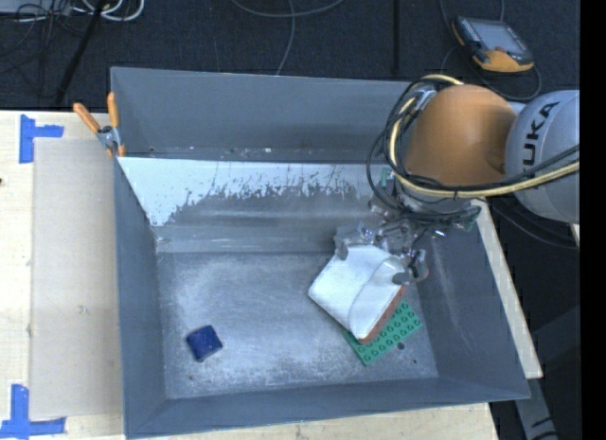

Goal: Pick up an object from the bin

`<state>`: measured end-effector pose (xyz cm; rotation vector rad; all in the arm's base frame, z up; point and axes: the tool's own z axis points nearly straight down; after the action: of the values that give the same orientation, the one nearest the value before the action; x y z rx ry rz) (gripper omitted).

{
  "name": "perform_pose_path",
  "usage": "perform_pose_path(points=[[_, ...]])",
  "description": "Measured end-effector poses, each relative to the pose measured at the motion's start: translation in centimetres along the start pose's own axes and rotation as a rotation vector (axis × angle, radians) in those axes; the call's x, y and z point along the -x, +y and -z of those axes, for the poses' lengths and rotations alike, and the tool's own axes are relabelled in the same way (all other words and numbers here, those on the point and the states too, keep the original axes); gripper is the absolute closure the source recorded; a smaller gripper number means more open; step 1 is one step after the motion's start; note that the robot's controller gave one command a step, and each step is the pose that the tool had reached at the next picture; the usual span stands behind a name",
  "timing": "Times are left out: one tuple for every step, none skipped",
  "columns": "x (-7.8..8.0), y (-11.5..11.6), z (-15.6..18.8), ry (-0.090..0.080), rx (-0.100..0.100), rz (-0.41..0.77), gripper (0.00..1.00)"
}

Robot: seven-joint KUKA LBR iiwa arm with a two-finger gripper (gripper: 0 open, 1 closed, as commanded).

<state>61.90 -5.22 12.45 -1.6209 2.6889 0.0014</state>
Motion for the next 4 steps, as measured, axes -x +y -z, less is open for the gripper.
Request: perform_pose_path(points=[[1.6,0.1,-4.9,-0.012,-0.011,0.307,0.0],[5.2,2.8,-5.1,0.0,-0.005,0.545,0.0],[4.8,2.2,-4.6,0.006,-0.018,0.538,1.0],[4.9,2.1,4.7,-0.001,-0.005,0.532,1.0]])
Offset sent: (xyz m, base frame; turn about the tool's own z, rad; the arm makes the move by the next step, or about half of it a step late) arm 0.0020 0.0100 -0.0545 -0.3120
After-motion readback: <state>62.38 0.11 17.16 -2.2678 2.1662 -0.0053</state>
